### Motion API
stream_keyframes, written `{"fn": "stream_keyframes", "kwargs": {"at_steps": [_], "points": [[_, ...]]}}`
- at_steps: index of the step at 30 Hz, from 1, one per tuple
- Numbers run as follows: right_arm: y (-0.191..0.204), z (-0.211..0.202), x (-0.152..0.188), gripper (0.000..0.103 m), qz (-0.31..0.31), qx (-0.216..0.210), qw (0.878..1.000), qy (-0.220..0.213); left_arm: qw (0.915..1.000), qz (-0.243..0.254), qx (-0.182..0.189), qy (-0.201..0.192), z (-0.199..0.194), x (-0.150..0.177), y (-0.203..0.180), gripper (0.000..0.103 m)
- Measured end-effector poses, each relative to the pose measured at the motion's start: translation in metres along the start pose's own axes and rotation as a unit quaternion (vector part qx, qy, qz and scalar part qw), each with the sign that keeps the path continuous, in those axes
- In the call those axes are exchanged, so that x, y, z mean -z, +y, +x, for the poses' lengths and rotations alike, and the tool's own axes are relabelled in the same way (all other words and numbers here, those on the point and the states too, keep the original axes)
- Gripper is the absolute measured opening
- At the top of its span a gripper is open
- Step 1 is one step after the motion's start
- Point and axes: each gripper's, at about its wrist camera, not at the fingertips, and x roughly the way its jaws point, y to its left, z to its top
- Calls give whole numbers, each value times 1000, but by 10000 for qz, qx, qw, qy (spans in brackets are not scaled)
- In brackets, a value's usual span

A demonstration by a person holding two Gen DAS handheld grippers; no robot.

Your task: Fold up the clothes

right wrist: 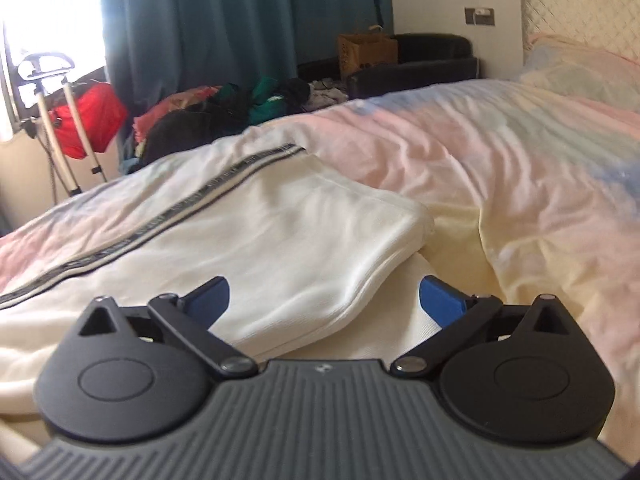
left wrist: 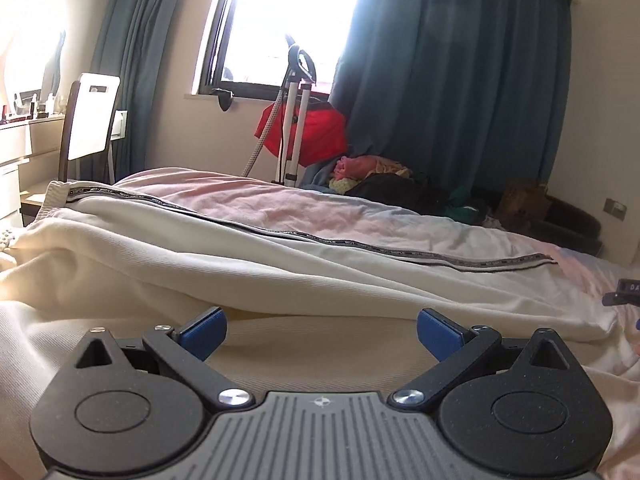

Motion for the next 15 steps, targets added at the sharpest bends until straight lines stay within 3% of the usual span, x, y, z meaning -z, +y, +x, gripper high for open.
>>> {"fn": "stream_keyframes", "kwargs": {"at_steps": [9, 15], "points": [[25, -152, 20, 103, -298, -1556, 9873, -114, 9997, 3, 253, 23, -64, -7, -9, 103], [48, -195, 39, 103, -1041, -1412, 9827, -602, 9991, 57, 405, 60, -92, -10, -13, 103]]}}
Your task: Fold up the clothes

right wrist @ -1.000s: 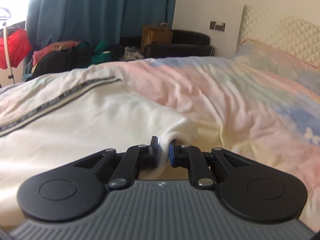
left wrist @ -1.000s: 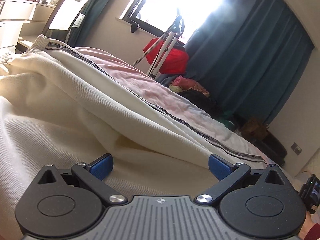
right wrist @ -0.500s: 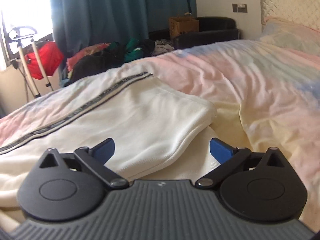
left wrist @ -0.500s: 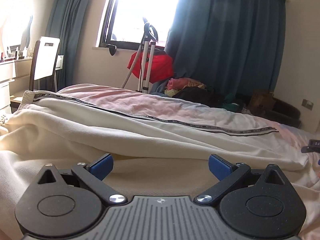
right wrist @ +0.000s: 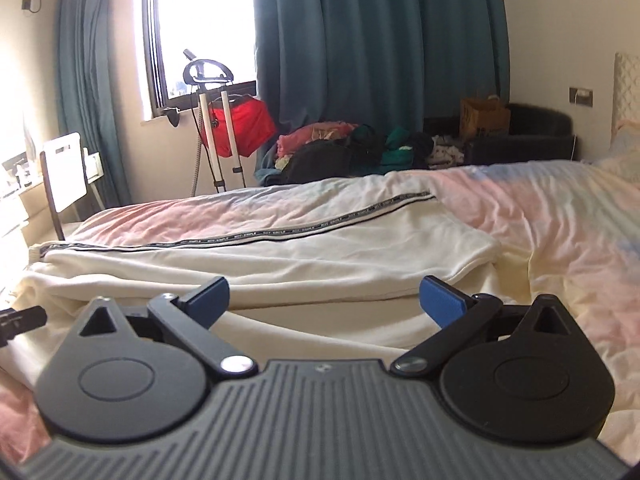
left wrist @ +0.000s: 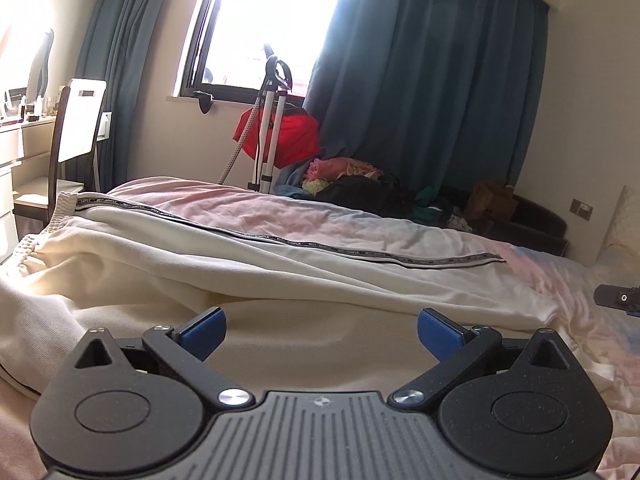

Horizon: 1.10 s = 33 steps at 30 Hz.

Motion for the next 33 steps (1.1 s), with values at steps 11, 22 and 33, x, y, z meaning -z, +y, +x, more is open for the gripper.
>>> {"fn": "stream_keyframes", "kwargs": {"at_steps": [11, 22, 33], "points": [[15, -2, 11, 103, -349, -181, 9990, 198, 9918, -474, -978, 676, -31, 6, 51, 103], [10, -8, 14, 103, -494, -270, 9979, 331, 8970, -3919, -1396, 1498, -50, -15, 227, 102], [-16, 1, 6, 91, -66, -625, 9969, 471, 8355, -5063, -1982, 800, -35, -2, 324, 103]]}}
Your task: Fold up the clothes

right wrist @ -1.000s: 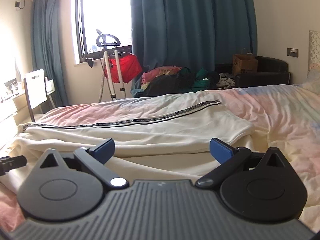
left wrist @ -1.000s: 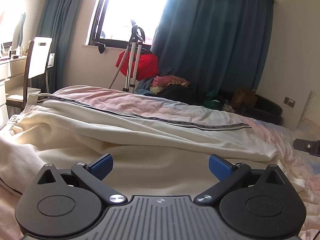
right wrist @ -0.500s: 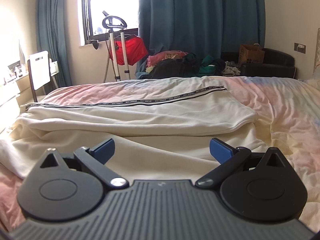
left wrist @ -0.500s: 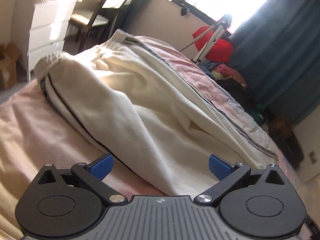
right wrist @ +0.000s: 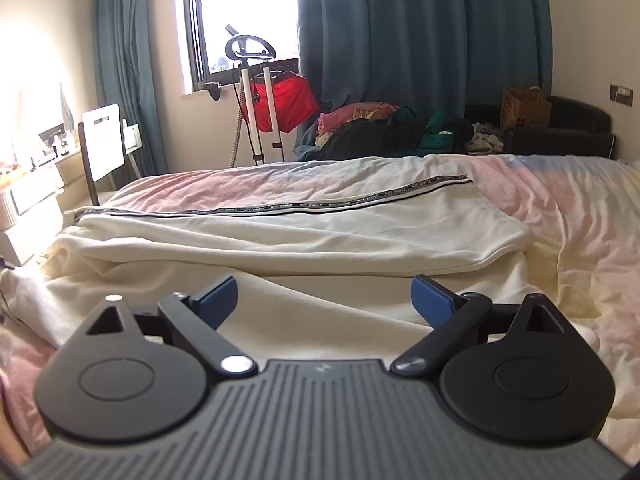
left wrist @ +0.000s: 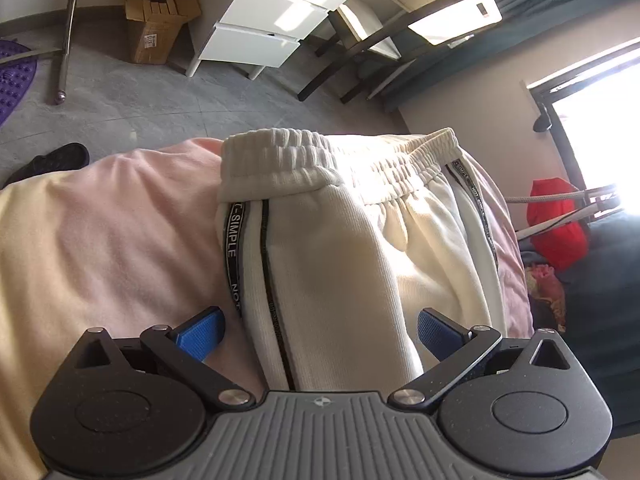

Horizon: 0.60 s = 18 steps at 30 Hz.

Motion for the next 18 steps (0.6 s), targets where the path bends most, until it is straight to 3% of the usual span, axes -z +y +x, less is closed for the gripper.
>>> {"fn": "stream_keyframes", "kwargs": {"at_steps": [4, 9, 13, 14, 18], "points": [[-45, 6, -7, 87, 853, 151, 9962, 35, 9954, -218, 921, -170, -2, -3, 9, 103], [-109, 8, -1, 87, 1862, 581, 9808, -1, 9777, -768, 1934, -284, -18, 6, 32, 103], [-151, 15, 17, 88, 2601, 989, 9603, 184, 9793, -935, 1795, -77, -12, 6, 42, 102], [-162, 16, 22, 88, 2864, 1061, 9520, 199, 9839, -743, 1625, -3, -5, 5, 38, 99], [-200, 12, 46, 89, 4139, 1249, 9017, 24, 9947, -12, 1014, 178, 19, 2, 23, 85]]}}
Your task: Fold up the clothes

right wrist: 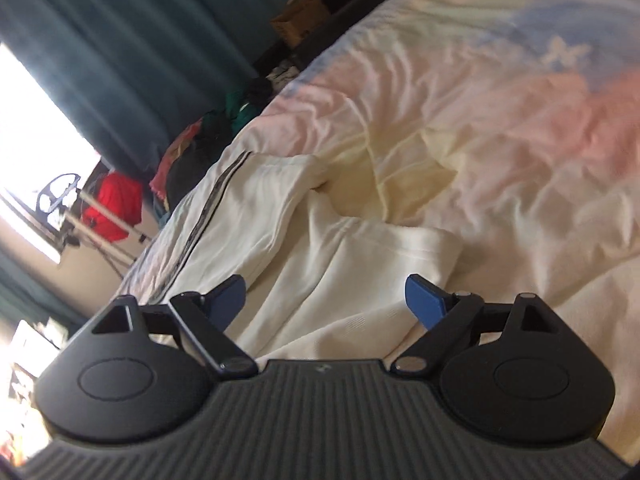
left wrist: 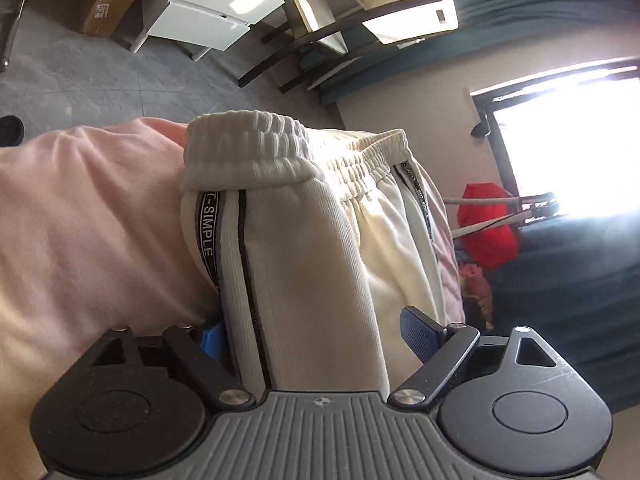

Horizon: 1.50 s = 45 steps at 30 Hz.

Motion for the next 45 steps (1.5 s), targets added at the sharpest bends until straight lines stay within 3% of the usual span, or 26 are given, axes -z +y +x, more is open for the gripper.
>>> {"fn": "stream_keyframes", "kwargs": {"at_steps": [4, 7, 12, 14, 15, 16, 17, 22, 25, 27, 31, 34, 36, 39, 45], "points": [[-33, 8, -3, 74, 1066, 153, 9942, -29, 9980, 499, -307, -240, 4, 4, -13, 73], [-38, 20, 5, 72, 1236, 262, 9918, 176, 9957, 738, -403, -392, 2, 6, -19, 62], [-37, 49, 10, 65, 1298, 361, 9902, 368, 9960, 740, -143, -472, -9, 4, -15, 61], [-34, 59, 11, 36, 1258, 368, 9907, 367, 9974, 534, 44, -490, -8, -1, -13, 61], [-29, 60, 11, 27, 1094, 434, 9926, 314, 9978, 410, 94, -506, -11, -1, -11, 61], [-24, 59, 11, 10, 943, 460, 9942, 235, 9979, 390, -93, -500, -11, -1, -11, 61], [-18, 52, 9, 10, 836, 361, 9958, 77, 9977, 372, -273, -494, -12, 0, -11, 61], [6, 20, -3, 7, 285, -163, 9973, -664, 9967, 420, -418, -550, -10, -2, -9, 61], [8, 19, -6, 7, 185, -186, 9971, -709, 9969, 327, -424, -573, -5, -5, -6, 59], [4, 28, -6, 7, 339, -142, 9981, -485, 9960, 543, -430, -569, -2, -6, -10, 45], [-4, 47, -1, 7, 515, 46, 9987, 1, 9962, 587, -251, -598, -12, -9, -14, 24], [-5, 51, 1, 7, 545, 197, 9983, 27, 9947, 702, -122, -739, -24, -6, -19, 19], [-7, 45, -3, 6, 665, 239, 9974, -167, 9922, 889, 16, -873, -33, -1, -29, 17], [-10, 28, -12, 6, 994, -100, 9935, -551, 9886, 1112, 408, -929, -46, 9, -43, 17], [-11, -4, -34, 6, 1349, -664, 9803, -1278, 9869, 577, 1176, -944, -65, 19, -45, 16]]}}
